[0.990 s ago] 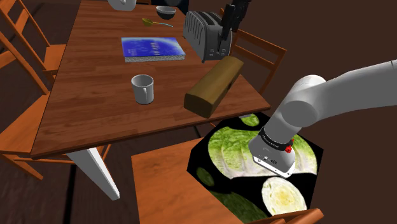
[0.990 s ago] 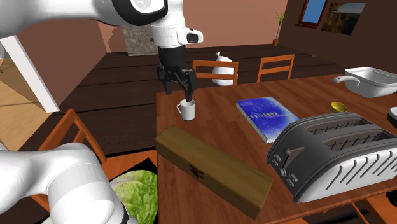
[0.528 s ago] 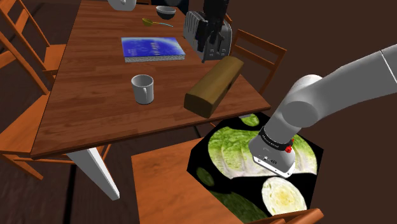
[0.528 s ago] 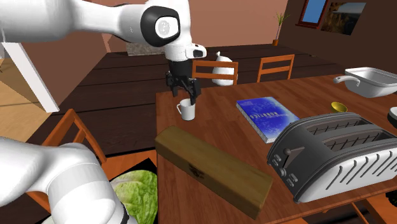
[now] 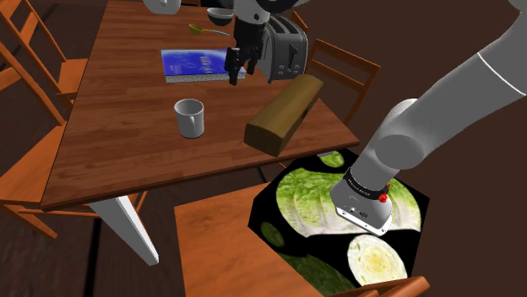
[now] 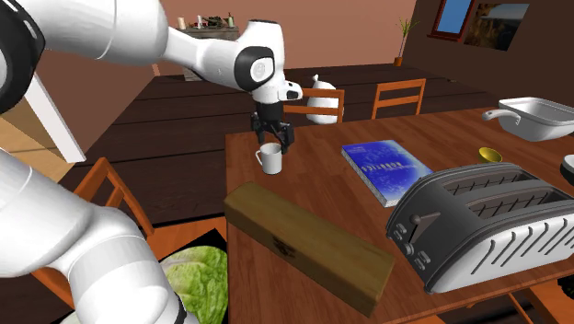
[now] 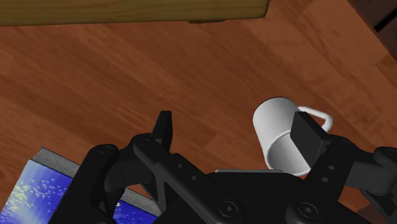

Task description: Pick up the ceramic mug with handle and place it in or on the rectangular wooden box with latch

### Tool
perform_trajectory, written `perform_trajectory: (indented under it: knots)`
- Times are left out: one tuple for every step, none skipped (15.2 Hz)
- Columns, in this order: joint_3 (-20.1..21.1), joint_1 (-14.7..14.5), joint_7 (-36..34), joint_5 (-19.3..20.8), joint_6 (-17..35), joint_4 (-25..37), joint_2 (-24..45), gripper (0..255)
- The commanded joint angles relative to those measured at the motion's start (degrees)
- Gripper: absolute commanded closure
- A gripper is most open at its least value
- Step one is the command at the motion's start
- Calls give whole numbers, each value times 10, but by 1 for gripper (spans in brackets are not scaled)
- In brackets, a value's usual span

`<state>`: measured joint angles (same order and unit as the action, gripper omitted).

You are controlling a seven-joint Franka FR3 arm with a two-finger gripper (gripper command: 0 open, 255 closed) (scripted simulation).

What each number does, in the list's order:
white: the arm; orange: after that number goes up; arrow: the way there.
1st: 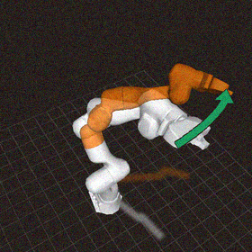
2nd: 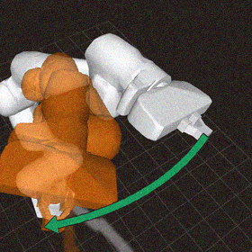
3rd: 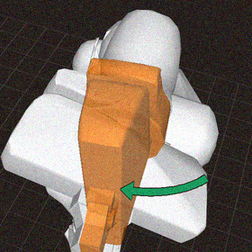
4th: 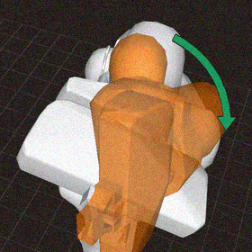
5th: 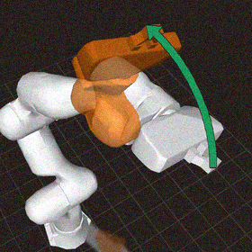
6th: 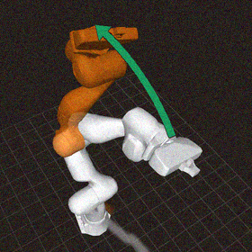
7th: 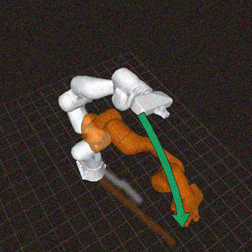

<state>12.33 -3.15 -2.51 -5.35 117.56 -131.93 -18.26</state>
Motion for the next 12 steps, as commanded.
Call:
perform_trajectory:
  knots:
    - [9, -2, -9, 1, 29, 18, 44, 0]
    - [13, -3, -14, 2, 41, 27, 64, 0]
    - [18, -4, -20, 4, 53, 36, 84, 0]
    - [21, -6, -25, 6, 64, 47, 105, 0]
    - [25, -7, -31, 9, 74, 58, 126, 0]
    - [29, -9, -37, 12, 84, 70, 147, 0]
    - [32, -11, -43, 16, 94, 83, 168, 0]
    - [35, -14, -49, 20, 102, 96, 190, 0]
    - [37, -16, -55, 24, 110, 110, 211, 0]
    - [39, -19, -61, 29, 118, 125, 232, 0]
    - [41, -22, -66, 34, 124, 140, 252, 0]
    - [40, -23, -67, 35, 131, 137, 257, 0]
